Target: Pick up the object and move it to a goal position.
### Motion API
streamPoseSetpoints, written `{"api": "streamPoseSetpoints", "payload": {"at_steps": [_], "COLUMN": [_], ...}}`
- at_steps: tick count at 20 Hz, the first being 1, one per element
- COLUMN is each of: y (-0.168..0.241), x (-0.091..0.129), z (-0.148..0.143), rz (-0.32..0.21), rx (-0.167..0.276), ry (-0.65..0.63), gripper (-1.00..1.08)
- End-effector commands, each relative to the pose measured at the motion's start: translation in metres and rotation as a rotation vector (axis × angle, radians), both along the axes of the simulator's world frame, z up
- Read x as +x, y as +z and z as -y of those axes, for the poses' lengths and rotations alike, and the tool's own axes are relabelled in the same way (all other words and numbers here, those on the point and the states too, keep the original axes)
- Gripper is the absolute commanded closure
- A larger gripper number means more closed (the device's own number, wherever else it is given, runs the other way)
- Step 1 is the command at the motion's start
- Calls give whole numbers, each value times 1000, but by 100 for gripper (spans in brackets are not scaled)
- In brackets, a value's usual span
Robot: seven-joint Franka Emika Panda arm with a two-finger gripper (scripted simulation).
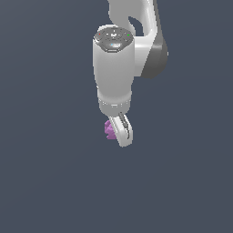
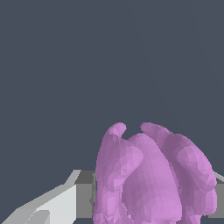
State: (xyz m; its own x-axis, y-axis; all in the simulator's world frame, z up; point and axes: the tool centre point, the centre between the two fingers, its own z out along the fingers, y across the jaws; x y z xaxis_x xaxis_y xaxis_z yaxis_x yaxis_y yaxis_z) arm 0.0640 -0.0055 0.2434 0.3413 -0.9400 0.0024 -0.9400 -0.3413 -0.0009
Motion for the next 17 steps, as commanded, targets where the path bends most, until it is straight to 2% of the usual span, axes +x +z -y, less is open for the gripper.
{"api": "streamPoseSetpoints", "payload": {"at_steps": [1, 8, 17], "y": [21, 57, 71], "x": [6, 17, 23], "z": [-2, -6, -8], "rz": [-2, -2, -2], "rx": [0, 1, 2], "ry": [0, 1, 2], "gripper": [108, 108, 108]}}
